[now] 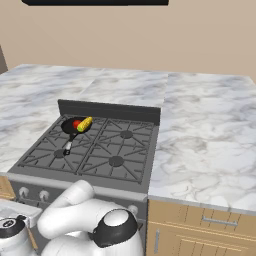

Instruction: Put the tomato and corn in the pan. Then turn on the rear left burner and set the heat to medium.

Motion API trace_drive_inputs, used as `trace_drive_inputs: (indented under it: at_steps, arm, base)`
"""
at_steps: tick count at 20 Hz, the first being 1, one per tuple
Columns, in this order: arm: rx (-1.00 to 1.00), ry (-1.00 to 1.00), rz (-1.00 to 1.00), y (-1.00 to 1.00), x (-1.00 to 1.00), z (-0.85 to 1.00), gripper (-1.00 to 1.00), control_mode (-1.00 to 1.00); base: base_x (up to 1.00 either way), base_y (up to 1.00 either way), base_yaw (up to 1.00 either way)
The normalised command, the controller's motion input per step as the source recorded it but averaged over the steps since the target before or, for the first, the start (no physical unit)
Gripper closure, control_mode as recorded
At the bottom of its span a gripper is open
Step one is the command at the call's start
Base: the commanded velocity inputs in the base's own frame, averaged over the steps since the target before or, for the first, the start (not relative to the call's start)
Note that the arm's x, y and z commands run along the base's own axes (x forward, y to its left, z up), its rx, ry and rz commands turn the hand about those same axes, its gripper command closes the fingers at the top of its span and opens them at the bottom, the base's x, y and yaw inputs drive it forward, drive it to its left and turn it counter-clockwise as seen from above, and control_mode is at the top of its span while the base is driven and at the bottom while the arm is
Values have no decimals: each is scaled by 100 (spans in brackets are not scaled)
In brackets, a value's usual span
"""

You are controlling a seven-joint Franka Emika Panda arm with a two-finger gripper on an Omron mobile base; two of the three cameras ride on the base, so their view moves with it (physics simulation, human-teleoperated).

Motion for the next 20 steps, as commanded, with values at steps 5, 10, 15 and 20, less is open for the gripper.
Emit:
trace_drive_inputs:
  at_steps: [5, 10, 15, 20]
  arm:
    - [-2, -3, -6, -2, 2, -10, -100, -100]
    - [-2, 0, -2, 0, 5, -2, -100, -100]
    - [0, 0, 0, 0, 8, -2, -100, -100]
    - [0, 0, 0, -1, 15, -1, -100, -100]
  base:
    - [0, 0, 0]
    - [0, 0, 0]
    - [0, 0, 0]
    - [0, 0, 0]
